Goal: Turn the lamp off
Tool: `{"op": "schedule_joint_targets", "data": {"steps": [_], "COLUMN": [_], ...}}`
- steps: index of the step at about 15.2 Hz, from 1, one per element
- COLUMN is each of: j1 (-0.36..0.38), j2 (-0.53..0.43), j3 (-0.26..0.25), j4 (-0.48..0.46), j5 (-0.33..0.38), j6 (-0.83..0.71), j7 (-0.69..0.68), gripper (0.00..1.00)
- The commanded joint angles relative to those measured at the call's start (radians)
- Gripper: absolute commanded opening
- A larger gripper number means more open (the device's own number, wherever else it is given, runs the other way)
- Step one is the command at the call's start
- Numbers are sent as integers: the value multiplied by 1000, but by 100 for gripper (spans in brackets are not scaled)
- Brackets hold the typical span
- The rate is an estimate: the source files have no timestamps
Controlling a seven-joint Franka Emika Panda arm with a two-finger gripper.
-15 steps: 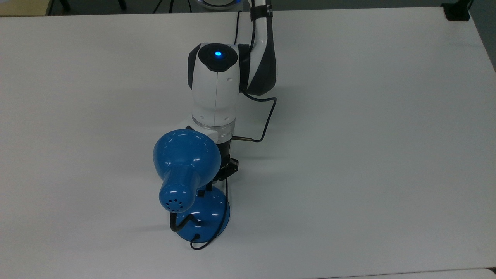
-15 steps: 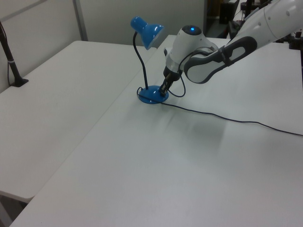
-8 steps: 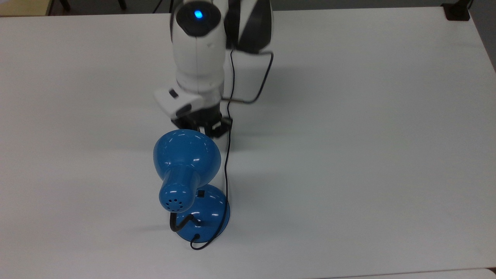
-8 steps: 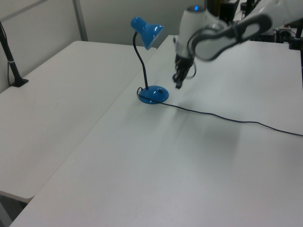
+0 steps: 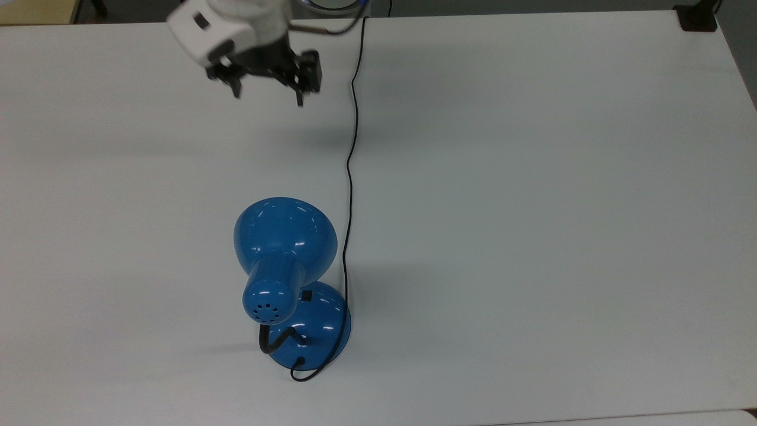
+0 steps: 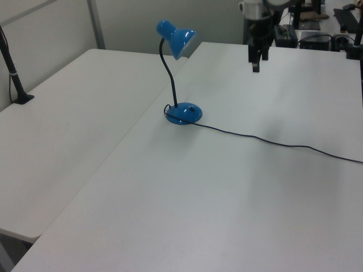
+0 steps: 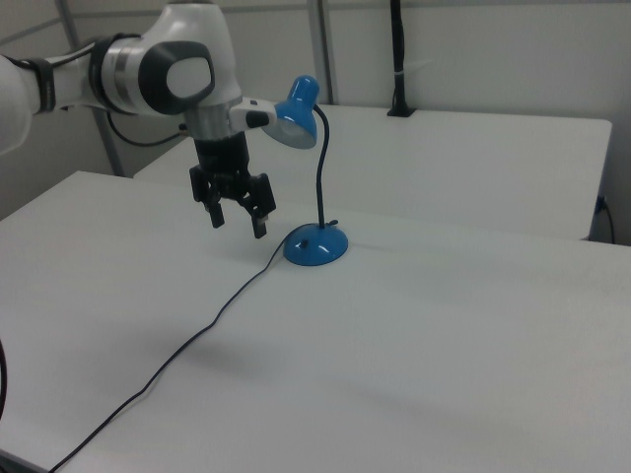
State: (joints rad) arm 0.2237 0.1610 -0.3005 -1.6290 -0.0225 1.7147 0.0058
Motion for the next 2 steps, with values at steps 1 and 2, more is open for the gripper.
{"op": "schedule_joint_targets", "data": {"steps": [1, 2], "j1": [-33, -33], "j2": [-61, -61], "j3": [11, 11], "j4": [-11, -8], "j5": [-13, -11], "j6": [-55, -67], "j7": [-32, -32], "gripper": [100, 100]}}
